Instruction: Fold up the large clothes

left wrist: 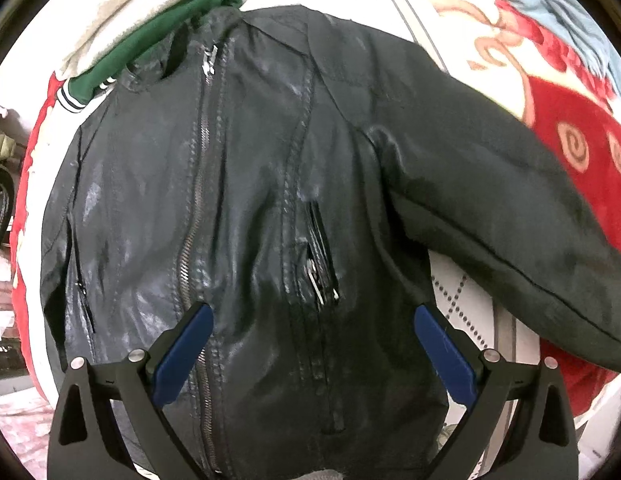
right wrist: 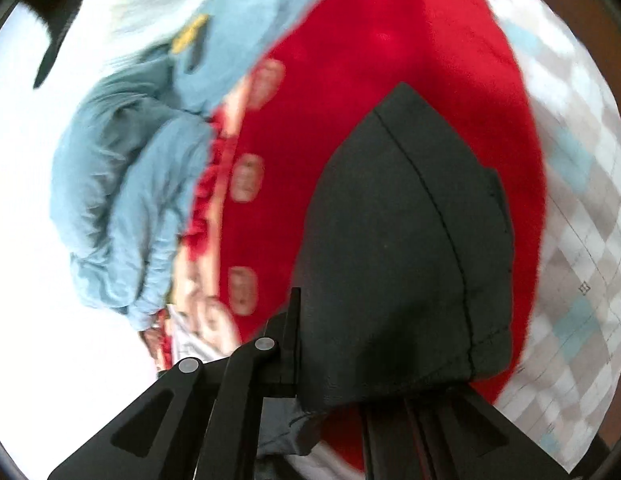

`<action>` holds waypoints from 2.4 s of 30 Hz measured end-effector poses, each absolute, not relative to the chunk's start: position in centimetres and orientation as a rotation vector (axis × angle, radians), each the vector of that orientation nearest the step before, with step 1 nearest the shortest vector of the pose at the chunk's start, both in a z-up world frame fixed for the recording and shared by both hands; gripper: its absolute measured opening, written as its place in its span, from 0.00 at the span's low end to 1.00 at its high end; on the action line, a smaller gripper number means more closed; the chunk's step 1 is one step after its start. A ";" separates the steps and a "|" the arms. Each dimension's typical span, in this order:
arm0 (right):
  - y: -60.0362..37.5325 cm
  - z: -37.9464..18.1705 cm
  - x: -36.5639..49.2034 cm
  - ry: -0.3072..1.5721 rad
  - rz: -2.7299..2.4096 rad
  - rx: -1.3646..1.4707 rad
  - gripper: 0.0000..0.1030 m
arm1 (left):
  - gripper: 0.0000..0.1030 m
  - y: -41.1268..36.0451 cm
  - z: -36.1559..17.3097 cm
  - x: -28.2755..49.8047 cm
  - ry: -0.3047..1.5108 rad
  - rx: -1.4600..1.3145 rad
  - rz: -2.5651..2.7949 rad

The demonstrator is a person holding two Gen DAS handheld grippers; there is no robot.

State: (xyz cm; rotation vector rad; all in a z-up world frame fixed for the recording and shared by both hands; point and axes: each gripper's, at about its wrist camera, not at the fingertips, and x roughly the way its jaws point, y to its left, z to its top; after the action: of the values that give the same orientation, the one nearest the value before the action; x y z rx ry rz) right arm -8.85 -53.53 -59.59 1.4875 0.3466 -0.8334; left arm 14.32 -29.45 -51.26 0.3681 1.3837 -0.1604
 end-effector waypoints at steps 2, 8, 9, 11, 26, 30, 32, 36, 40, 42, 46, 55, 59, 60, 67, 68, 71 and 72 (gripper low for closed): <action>-53.4 -56.6 -7.6 0.341 -0.805 1.432 0.06 | 1.00 -28.8 -50.6 15.1 1.367 0.356 -0.140; -50.7 -46.8 1.0 0.427 -0.631 1.190 0.06 | 1.00 -24.7 -50.2 18.3 1.309 0.355 0.007; -50.0 -46.0 2.5 0.446 -0.603 1.159 0.06 | 1.00 -23.4 -50.2 18.9 1.312 0.340 0.036; -47.1 -44.1 7.1 0.509 -0.518 1.079 0.06 | 1.00 -20.2 -50.0 20.3 1.324 0.287 0.088; -10.6 -52.5 36.7 1.083 -0.017 0.422 0.06 | 1.00 6.9 -51.4 22.9 1.331 0.022 0.484; -1.8 -59.3 39.6 1.361 0.041 0.154 0.15 | 1.00 11.7 -51.5 22.0 1.346 -0.057 0.515; 0.0 -59.4 39.4 1.383 0.066 0.134 0.33 | 1.00 13.6 -51.0 20.9 1.349 -0.113 0.506; 1.0 -54.9 37.5 1.357 0.213 0.298 0.71 | 1.00 16.3 -49.4 18.3 1.343 -0.216 0.497; -1.6 -51.5 34.4 1.340 0.243 0.359 0.71 | 1.00 18.6 -48.5 13.4 1.383 -0.424 0.498; -3.1 -51.1 32.8 1.364 0.203 0.383 0.71 | 1.00 19.5 -49.1 9.7 1.411 -0.617 0.507; -5.0 -52.8 29.5 1.453 0.139 0.486 0.71 | 0.99 20.0 -51.2 3.4 1.389 -0.948 0.559; -4.9 -56.1 27.4 1.517 0.142 0.500 0.71 | 0.81 22.6 -58.5 -1.9 1.150 -1.514 0.732; -4.9 -56.6 27.2 1.518 0.151 0.498 0.71 | 0.36 24.9 -56.3 -1.7 1.069 -1.402 0.923; -4.2 -56.9 27.4 1.519 0.153 0.491 0.71 | 0.20 25.5 -55.4 -1.4 1.053 -1.354 0.943; -2.5 -57.0 27.0 1.522 0.189 0.461 0.71 | 0.08 29.8 -50.6 1.8 0.853 -1.129 0.868; -2.2 -57.2 26.9 1.524 0.188 0.464 0.71 | 0.08 30.4 -51.0 2.3 0.827 -1.158 0.837; -2.4 -57.5 26.9 1.528 0.178 0.479 0.71 | 0.12 32.4 -54.4 2.4 0.775 -1.292 0.740; -2.4 -57.6 26.9 1.529 0.172 0.483 0.71 | 0.18 33.2 -55.6 2.7 0.764 -1.355 0.694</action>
State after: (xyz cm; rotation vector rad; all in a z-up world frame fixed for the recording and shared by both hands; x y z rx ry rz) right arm 26.88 -2.40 -57.57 0.4831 1.5288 0.1718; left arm 2.66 33.23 -55.65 -1.3548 0.7641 0.6936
